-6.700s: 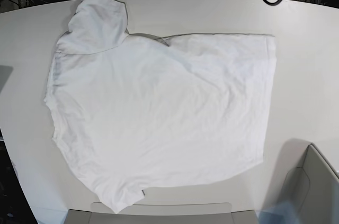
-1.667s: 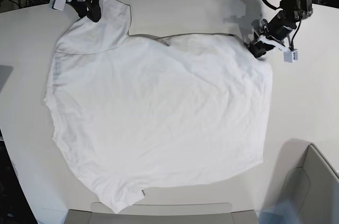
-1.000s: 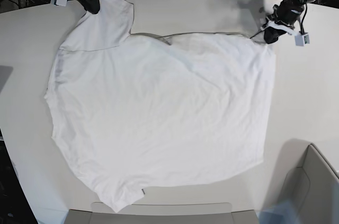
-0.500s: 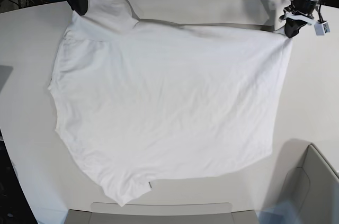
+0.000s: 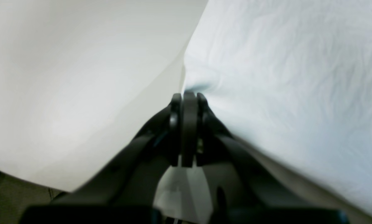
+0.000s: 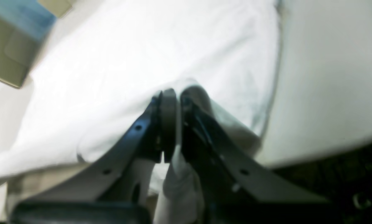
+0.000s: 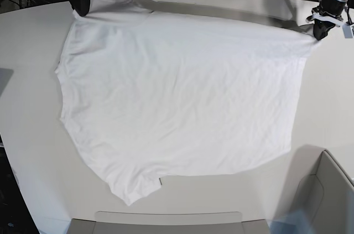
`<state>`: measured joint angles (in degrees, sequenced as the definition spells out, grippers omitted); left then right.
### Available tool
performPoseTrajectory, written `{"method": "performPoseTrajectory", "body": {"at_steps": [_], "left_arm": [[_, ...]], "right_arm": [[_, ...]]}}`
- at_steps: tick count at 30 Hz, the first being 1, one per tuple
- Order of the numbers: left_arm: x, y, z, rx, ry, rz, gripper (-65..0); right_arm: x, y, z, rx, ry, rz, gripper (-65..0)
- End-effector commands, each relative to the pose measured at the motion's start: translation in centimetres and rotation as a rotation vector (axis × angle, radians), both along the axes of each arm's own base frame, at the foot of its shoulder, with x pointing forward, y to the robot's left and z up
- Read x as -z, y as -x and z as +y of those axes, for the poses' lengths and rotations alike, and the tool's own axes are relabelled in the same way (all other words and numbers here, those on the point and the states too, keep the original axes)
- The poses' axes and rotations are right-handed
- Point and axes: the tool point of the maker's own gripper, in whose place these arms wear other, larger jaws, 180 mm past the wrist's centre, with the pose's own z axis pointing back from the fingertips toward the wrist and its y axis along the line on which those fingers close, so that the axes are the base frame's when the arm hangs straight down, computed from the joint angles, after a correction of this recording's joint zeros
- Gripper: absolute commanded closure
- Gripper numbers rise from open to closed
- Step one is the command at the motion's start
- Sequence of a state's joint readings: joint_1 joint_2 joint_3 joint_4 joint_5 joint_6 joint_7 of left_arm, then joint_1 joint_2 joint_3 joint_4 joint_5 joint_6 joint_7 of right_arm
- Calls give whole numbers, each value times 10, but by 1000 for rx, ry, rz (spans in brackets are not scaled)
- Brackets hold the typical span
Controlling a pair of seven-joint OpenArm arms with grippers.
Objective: Fold the T-shirt properly
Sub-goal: 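Drag the held edge with both grippers and lay it over the shirt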
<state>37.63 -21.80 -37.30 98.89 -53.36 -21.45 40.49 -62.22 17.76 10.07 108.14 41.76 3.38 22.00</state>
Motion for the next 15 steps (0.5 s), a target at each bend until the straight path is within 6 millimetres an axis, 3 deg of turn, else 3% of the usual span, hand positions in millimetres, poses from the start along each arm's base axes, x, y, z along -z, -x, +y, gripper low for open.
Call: {"method": "performPoseTrajectory", "body": {"at_steps": [1, 5, 15], "left_arm": [[-17, -14, 7, 10, -35, -57, 0], [-24, -34, 6, 13, -36, -98, 0], [-30, -89, 10, -15, -105, -64, 0]], "right_arm": [[-9, -5, 1, -14, -1, -28, 0], [-8, -39, -1, -75, 34, -8, 0], [-29, -116, 3, -226, 206, 1, 0]]}}
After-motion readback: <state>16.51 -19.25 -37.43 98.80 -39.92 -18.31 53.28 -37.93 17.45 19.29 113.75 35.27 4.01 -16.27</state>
